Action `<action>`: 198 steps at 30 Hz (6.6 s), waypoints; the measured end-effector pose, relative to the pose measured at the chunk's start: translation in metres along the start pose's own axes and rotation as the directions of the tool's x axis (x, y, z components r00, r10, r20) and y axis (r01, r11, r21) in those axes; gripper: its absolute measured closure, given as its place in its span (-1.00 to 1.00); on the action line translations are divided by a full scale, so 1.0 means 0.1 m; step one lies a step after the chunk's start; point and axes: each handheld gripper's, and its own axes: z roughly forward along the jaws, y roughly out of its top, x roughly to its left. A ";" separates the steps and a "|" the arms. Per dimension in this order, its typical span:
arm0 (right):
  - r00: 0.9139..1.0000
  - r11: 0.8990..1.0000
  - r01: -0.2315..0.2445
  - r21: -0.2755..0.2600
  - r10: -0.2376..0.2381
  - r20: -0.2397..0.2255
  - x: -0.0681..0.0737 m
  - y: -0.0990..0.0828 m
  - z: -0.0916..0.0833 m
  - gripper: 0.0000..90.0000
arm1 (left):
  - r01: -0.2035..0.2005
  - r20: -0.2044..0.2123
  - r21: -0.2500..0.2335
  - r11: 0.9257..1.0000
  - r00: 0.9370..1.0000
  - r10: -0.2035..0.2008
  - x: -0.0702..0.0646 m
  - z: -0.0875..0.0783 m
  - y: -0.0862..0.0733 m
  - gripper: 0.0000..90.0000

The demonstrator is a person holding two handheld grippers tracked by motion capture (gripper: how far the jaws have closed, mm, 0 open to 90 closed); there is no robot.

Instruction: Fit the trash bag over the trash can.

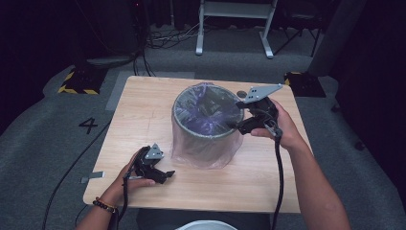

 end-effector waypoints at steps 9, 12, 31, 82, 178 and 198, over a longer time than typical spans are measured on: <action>1.000 1.000 -0.007 -0.010 0.007 0.018 -0.02 -0.15 -0.14 -0.51 | 0.000 0.000 0.000 1.000 1.000 0.000 0.00 0.00 0.00 -0.80; 0.999 1.000 -0.002 -0.011 0.003 0.037 -0.02 -0.18 -0.19 -0.53 | 0.000 0.000 0.000 1.000 1.000 0.000 0.00 0.00 0.00 -0.80; 0.994 1.000 0.019 0.010 -0.019 0.104 0.04 -0.49 -0.31 -0.54 | 0.000 0.000 0.000 1.000 1.000 0.000 0.00 0.00 0.00 -0.80; 0.979 0.990 0.053 0.132 -0.078 0.188 0.25 -1.20 0.01 -0.52 | 0.000 0.000 0.000 1.000 1.000 0.000 0.00 0.00 0.00 -0.80; 0.960 0.970 -0.200 0.138 0.166 0.224 0.28 -2.46 -0.01 -0.54 | 0.001 0.000 0.000 1.000 1.000 -0.001 0.00 0.00 0.00 -0.80; 0.922 0.950 -0.305 0.069 0.277 0.269 0.12 -2.78 -0.18 -0.54 | 0.001 0.000 0.000 1.000 1.000 -0.001 0.00 0.00 0.00 -0.80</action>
